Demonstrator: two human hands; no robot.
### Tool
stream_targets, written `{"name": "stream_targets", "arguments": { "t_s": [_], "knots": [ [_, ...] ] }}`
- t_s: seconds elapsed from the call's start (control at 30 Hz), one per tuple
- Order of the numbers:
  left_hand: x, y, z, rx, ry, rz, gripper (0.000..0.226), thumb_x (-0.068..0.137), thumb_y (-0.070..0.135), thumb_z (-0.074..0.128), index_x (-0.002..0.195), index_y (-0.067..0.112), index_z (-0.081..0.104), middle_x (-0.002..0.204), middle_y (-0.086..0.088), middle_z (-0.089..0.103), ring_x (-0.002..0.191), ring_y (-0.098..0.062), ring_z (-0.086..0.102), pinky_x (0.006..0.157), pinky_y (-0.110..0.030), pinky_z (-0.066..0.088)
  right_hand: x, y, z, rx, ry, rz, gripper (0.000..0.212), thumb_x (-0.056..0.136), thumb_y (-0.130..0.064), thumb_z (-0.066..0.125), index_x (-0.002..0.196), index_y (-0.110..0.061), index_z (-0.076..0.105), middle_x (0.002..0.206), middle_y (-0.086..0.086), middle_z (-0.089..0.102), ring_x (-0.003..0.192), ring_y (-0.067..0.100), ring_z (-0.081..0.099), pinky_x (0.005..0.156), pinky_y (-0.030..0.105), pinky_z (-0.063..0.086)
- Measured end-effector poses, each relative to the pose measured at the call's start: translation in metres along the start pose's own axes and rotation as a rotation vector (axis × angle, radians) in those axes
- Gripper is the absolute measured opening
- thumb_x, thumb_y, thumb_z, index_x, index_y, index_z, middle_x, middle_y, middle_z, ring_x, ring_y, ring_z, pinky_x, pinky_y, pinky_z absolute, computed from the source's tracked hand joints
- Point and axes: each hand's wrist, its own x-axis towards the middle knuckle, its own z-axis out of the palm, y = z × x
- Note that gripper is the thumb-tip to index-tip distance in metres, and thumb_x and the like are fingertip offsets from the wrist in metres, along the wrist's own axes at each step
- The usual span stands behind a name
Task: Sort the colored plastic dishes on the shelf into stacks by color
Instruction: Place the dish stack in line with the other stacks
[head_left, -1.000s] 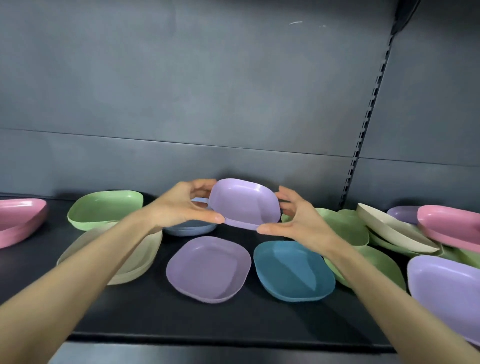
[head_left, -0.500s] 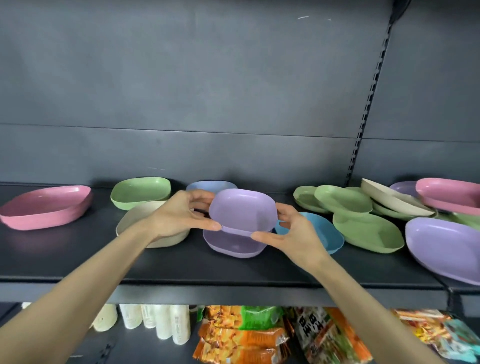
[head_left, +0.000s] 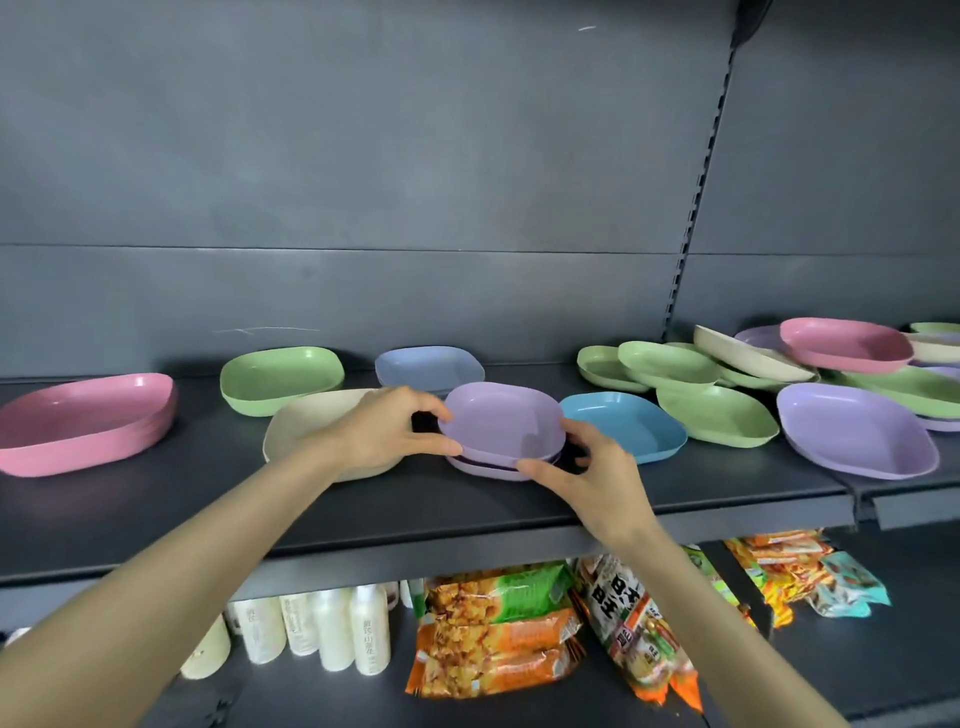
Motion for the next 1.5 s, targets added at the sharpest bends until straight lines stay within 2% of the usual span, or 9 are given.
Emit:
{"name": "stream_targets", "arguments": {
  "t_s": [0.23,0.37,0.73,0.87,1.03,1.1,1.3,1.4,1.5],
  "knots": [
    [0.001,-0.007,0.002,0.184,-0.004,0.018,0.064,0.072,0.067,0.063,0.123,0.028,0.06,0.112,0.01,0.065,0.104,-0.016,0.057,0.094,-0.032,0.044,-0.004,0.009,0.01,-0.134,0.064,-0.011,0.069,0.074,-0.049,0.074,0.131,-0.016,0.055,0.107,-0.004,0.058,0.113,0.019,0.045,0.093,0.036,0.045],
    [0.001,-0.009,0.003,0.156,-0.027,0.015,0.064,0.072,0.067,0.063,0.124,0.029,0.06,0.108,0.01,0.066,0.099,-0.016,0.057,0.093,-0.033,0.045,-0.004,0.008,0.012,-0.117,0.062,-0.026,0.067,0.074,-0.05,0.073,0.128,-0.014,0.057,0.113,0.0,0.065,0.105,0.017,0.057,0.092,0.037,0.05],
    [-0.007,0.002,0.001,0.278,0.026,-0.025,0.056,0.076,0.062,0.063,0.105,0.014,0.066,0.095,-0.011,0.065,0.097,-0.028,0.056,0.089,-0.035,0.042,0.01,0.004,0.008,-0.024,-0.098,-0.011,0.053,0.076,-0.032,0.077,0.122,-0.01,0.059,0.108,-0.001,0.068,0.1,0.011,0.063,0.08,0.011,0.047],
    [-0.009,0.003,0.001,0.293,0.023,-0.04,0.064,0.07,0.074,0.056,0.09,0.013,0.064,0.088,-0.01,0.062,0.088,-0.026,0.052,0.082,-0.029,0.036,0.019,0.006,0.01,-0.021,-0.12,-0.025,0.056,0.073,-0.035,0.08,0.119,-0.011,0.06,0.111,-0.001,0.067,0.102,0.012,0.063,0.093,0.028,0.052],
    [-0.013,0.003,0.005,0.257,0.038,-0.034,0.04,0.08,0.061,0.059,0.085,0.023,0.049,0.085,-0.006,0.055,0.086,-0.027,0.049,0.081,-0.03,0.037,0.024,0.012,0.011,-0.025,-0.149,-0.049,0.068,0.072,-0.043,0.078,0.129,-0.012,0.056,0.122,-0.002,0.062,0.108,0.013,0.061,0.098,0.033,0.05],
    [-0.014,0.004,0.005,0.258,0.035,-0.032,0.04,0.08,0.063,0.058,0.086,0.026,0.043,0.085,0.0,0.047,0.08,-0.021,0.042,0.082,-0.031,0.038,0.024,0.013,0.01,-0.034,-0.15,-0.048,0.064,0.075,-0.043,0.075,0.128,-0.012,0.056,0.12,-0.001,0.063,0.108,0.014,0.061,0.098,0.034,0.049],
    [-0.018,0.01,0.004,0.283,0.048,-0.054,0.036,0.082,0.058,0.058,0.088,0.023,0.05,0.1,-0.016,0.065,0.096,-0.03,0.054,0.084,-0.034,0.041,0.019,0.009,0.01,-0.065,-0.133,-0.063,0.052,0.079,-0.035,0.074,0.122,-0.01,0.058,0.114,0.004,0.065,0.105,0.018,0.061,0.096,0.034,0.05],
    [-0.019,0.013,0.004,0.314,0.06,-0.054,0.053,0.083,0.058,0.058,0.105,0.01,0.064,0.098,-0.011,0.064,0.097,-0.029,0.054,0.082,-0.033,0.039,0.017,0.005,0.009,-0.067,-0.111,-0.064,0.051,0.079,-0.032,0.075,0.123,-0.009,0.059,0.116,0.004,0.064,0.106,0.018,0.061,0.096,0.033,0.049],
    [-0.019,0.016,0.0,0.365,0.089,-0.049,0.052,0.081,0.061,0.058,0.11,0.018,0.064,0.104,-0.001,0.064,0.101,-0.025,0.054,0.082,-0.033,0.039,0.013,0.001,0.006,-0.116,-0.128,-0.059,0.051,0.081,-0.032,0.073,0.123,-0.007,0.058,0.119,0.006,0.061,0.107,0.02,0.06,0.095,0.031,0.049]
  ]
}}
